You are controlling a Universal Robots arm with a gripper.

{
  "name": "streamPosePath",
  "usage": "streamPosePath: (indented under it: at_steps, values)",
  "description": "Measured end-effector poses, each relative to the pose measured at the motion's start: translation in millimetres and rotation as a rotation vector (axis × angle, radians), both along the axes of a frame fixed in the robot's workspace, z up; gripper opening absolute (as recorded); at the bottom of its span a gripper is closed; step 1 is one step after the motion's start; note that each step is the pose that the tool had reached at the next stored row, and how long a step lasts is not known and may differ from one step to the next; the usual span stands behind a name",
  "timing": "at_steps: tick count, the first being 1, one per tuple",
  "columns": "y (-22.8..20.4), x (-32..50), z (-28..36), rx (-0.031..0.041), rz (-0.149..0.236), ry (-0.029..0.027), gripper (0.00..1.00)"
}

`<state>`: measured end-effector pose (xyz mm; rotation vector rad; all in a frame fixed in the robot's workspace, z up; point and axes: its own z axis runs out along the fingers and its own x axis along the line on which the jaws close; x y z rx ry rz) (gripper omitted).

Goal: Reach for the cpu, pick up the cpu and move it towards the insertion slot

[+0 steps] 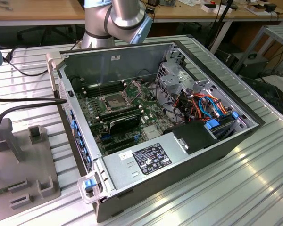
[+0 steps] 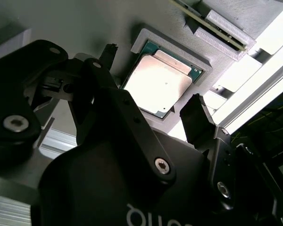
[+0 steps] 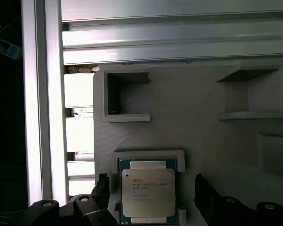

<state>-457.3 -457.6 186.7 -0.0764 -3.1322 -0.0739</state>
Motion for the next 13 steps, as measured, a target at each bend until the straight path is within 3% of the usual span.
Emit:
streamPosePath:
  at_steps: [2,5,9,10,13]
  values:
    - [0.0,0.0,0.0,-0.0001,0.0,0.0,0.8]
    - [0.0,0.0,0.0,-0.0002,0.0,-0.0001,0.66]
    - [0.0,0.0,0.0,-0.0002,0.0,-0.0001,0.65]
    - [0.0,0.0,0.0,-0.0003,0.0,-0.0001,0.57]
    - [0.0,0.0,0.0,-0.0004,0.0,0.0,0.56]
